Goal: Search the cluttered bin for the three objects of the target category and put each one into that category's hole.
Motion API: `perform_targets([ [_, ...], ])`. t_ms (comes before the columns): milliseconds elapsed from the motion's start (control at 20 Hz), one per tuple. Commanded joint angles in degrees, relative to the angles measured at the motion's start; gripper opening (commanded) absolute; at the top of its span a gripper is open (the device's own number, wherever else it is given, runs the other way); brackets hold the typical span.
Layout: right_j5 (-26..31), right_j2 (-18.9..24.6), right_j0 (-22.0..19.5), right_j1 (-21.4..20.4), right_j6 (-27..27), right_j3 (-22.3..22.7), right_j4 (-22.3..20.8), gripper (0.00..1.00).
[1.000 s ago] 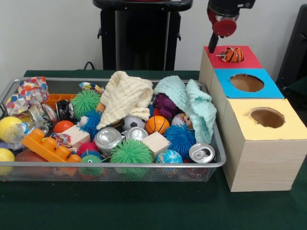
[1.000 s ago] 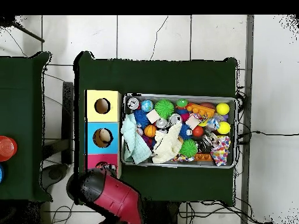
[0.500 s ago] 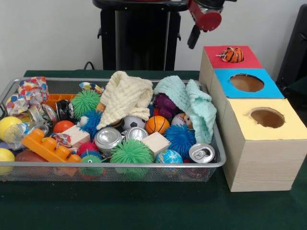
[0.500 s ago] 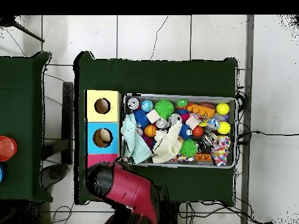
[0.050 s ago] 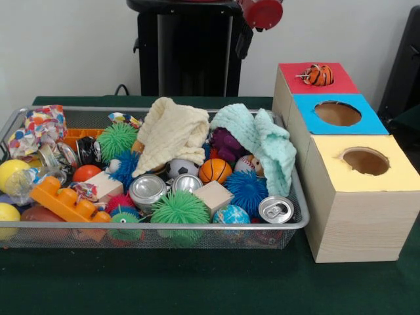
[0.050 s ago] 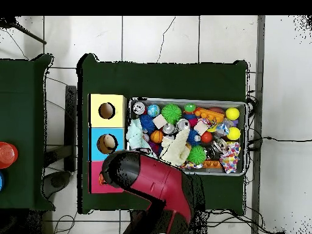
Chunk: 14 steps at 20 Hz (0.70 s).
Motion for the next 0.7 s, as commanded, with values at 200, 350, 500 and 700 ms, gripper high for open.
perform_targets([
  [200, 8.38, 9.32, -3.05, 0.86, -6.88, -7.73, -5.16, 0.0],
  [350, 6.38, 10.12, -4.07, 1.11, -7.9, -6.58, -6.28, 0.0],
  [500, 5.28, 10.84, -4.52, 1.45, -7.33, -5.79, -7.04, 0.0],
  [700, 5.66, 10.95, -3.78, 1.59, -3.93, -5.55, -7.34, 0.0],
])
